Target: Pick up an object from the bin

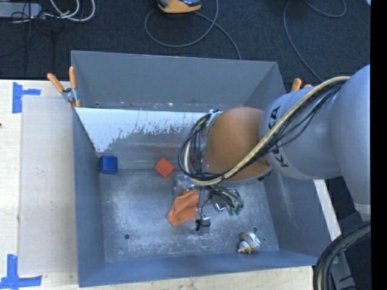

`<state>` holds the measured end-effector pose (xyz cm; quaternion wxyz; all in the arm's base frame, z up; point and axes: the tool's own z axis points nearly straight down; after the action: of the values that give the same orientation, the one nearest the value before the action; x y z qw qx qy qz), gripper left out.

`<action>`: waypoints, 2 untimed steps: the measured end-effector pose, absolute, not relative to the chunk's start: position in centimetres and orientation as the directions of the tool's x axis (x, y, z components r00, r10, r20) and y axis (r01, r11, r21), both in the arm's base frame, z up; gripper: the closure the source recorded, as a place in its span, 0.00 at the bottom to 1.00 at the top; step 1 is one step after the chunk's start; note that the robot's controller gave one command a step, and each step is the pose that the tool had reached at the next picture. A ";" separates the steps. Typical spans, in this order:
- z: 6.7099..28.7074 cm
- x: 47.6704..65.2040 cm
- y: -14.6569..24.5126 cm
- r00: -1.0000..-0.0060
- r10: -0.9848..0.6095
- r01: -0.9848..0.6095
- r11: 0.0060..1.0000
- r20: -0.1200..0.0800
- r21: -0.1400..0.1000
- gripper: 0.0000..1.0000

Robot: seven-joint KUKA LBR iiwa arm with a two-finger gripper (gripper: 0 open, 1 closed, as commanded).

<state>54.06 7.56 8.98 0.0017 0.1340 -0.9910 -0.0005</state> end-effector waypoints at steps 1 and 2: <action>8.1 55.9 6.3 -0.993 -0.118 -0.118 0.993 0.006 0.000 0.00; 7.6 58.3 6.9 -0.925 -0.379 -0.379 0.925 0.004 0.002 0.00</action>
Offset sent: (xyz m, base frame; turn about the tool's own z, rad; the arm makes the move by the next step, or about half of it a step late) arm 0.0564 -0.0040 -0.0167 -0.1903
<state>58.33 6.93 7.58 0.0019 0.1931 -0.9812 -0.0005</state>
